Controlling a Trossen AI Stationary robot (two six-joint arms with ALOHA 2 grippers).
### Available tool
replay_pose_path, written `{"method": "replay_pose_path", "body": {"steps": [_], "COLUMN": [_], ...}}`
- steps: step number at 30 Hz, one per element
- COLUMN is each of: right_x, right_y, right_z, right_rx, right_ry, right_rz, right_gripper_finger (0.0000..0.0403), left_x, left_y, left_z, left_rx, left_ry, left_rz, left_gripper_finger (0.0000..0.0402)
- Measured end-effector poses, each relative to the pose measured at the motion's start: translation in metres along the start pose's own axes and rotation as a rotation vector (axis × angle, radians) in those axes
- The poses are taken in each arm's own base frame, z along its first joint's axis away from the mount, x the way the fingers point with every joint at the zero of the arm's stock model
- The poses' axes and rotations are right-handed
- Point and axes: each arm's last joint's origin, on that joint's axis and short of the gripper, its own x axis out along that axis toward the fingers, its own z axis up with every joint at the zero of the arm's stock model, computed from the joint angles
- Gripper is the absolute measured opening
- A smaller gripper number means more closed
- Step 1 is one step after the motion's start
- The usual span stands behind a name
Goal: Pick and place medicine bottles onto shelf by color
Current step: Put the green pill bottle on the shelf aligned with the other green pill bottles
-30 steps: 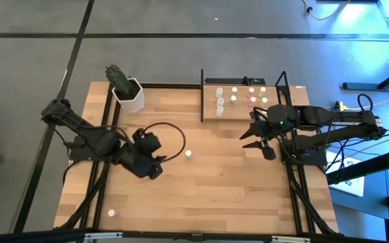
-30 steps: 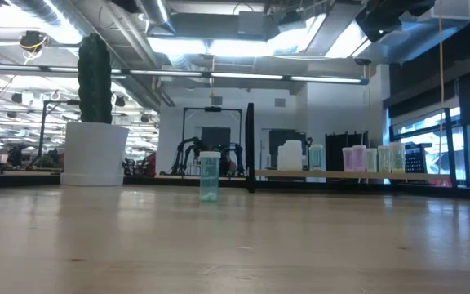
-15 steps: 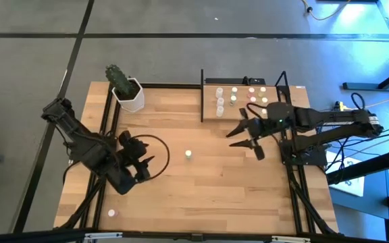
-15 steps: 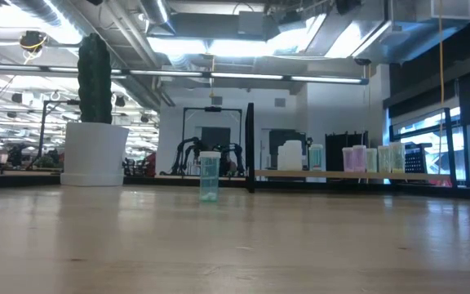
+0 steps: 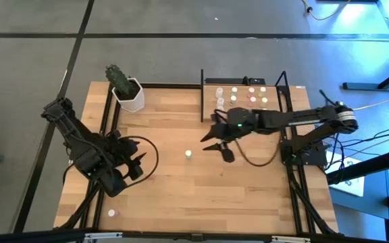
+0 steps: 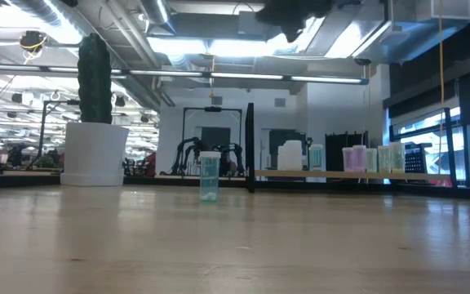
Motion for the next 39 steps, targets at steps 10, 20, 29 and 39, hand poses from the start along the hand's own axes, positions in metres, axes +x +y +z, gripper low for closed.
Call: {"method": "replay_pose_path", "body": {"steps": [10, 20, 29, 39], "right_x": [0.035, 0.054, 0.056, 0.056], "right_y": [-0.014, -0.018, -0.019, -0.02], "right_z": [0.015, 0.008, 0.006, 0.006], "right_rx": [0.044, 0.174, 0.194, 0.144], "right_ry": [0.17, 0.167, 0.184, 0.185], "right_rz": [0.028, 0.019, -0.001, 0.0], "right_gripper_finger": [0.0161, 0.0161, 0.0161, 0.0167], "left_x": [-0.001, 0.0, 0.004, 0.008], "left_y": [0.0, 0.0, 0.001, 0.003], "left_z": [0.0, 0.002, 0.006, 0.009], "left_rx": [-0.064, -0.068, -0.086, -0.097], "left_ry": [-0.001, -0.075, -0.081, -0.079], "left_rz": [-0.003, 0.007, 0.03, 0.048], "left_gripper_finger": [0.022, 0.022, 0.022, 0.022]}}
